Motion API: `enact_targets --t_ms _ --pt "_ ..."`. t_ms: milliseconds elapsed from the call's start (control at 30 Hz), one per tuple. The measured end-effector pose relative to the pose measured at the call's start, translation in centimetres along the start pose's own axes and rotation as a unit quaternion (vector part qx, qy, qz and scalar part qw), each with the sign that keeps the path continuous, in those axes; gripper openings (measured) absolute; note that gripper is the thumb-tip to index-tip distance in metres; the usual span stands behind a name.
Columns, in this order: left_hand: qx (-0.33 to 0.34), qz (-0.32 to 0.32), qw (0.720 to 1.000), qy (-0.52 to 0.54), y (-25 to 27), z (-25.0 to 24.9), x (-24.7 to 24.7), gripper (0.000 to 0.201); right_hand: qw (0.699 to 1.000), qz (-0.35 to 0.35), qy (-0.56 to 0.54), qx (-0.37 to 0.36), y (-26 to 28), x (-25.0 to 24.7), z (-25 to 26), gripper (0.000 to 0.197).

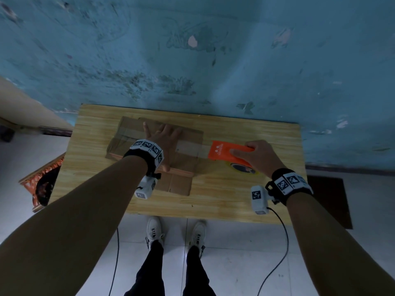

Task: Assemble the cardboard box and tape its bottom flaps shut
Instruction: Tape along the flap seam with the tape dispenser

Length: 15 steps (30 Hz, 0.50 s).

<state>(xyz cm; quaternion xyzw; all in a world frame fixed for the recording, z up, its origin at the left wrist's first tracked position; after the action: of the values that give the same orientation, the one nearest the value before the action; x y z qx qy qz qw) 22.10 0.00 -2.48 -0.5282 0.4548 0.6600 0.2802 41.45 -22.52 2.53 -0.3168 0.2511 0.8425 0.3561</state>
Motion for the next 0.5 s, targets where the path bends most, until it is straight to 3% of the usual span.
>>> enact_targets --t_ms 500 --pt "-0.017 0.001 1.0 -0.001 0.1 -0.2 0.3 0.156 0.999 0.008 0.043 0.017 -0.3 2.1 -1.7 0.045"
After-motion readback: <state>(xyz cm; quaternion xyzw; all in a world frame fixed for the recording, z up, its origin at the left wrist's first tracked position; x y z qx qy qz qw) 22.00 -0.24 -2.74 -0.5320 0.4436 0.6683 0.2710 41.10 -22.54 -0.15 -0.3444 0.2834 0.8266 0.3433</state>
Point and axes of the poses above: each hand's wrist, its own y-axis away from the middle knuckle, its own x-axis out of the palm, z = x × y, the point moved 10 cm from there along -y, towards the middle knuckle, and after that the axes turned 14 degrees about -z, right-handed, at the moved point
